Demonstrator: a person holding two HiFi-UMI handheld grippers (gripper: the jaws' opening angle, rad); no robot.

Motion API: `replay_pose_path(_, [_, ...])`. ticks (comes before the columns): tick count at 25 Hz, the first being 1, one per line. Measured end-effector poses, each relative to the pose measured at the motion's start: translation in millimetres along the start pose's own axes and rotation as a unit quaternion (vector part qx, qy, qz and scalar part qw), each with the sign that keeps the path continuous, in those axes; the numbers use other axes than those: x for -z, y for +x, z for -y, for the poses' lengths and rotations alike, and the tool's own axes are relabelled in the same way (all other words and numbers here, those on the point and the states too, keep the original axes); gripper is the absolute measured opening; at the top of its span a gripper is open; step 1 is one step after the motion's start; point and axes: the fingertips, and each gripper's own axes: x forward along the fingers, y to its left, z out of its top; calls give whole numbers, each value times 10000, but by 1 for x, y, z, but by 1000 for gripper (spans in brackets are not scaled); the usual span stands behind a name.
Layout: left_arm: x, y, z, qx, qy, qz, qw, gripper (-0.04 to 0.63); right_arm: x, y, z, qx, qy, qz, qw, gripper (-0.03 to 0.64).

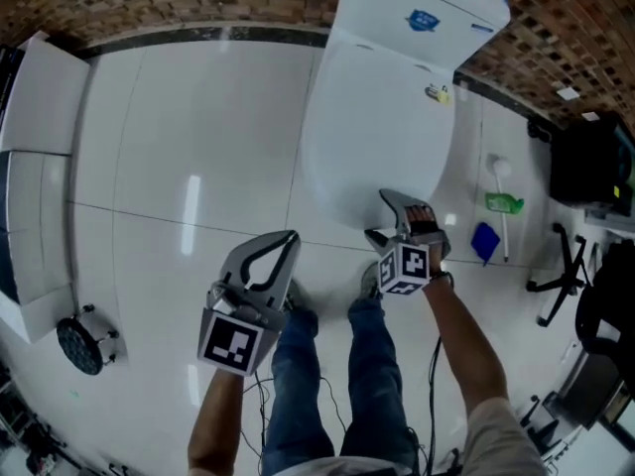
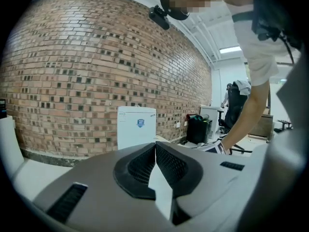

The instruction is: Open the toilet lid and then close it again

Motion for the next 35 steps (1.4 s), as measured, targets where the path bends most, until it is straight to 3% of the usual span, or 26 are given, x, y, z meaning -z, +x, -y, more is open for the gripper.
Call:
replay_pose_path(4, [15,10,12,-20,-168,-54,9998,-4,-2,4,-2,-297,-87,259,9992,437])
replay_pose_path(9, [25,16,28,119,-158,-286,9994,-3,-3,3,-1,-327,-29,248,9992,431])
replay_pose_path(15, [10,13,18,24,-9,-329,9995,-4,-12,-11,0,-494,48,402,9980,374])
replay_pose_path(21, [-20,15,4,-245,-3,-113,9996,-3,-44,-91,41,-704,271,1281,9889,242])
replay_pose_path(24, [-47,18,9,-234,72,10,9997,-3,-58,-141,89,-652,729,1682,9809,190])
replay_pose_path(27, [-77,20,17,-223,132,48,9997,-3,-68,-186,155,-341,1200,2087,9700,181])
replay_pose_path(29, [-98,21,19,-270,173,84,9995,-4,-70,-213,214,156,1482,2387,9596,156])
replay_pose_path(32, [-126,22,18,-388,271,90,9988,-3,-70,-234,318,1012,1867,2645,9407,66])
replay_pose_path(35, [-153,26,11,-595,302,202,9976,-3,-62,-226,414,1511,2167,2730,9250,51])
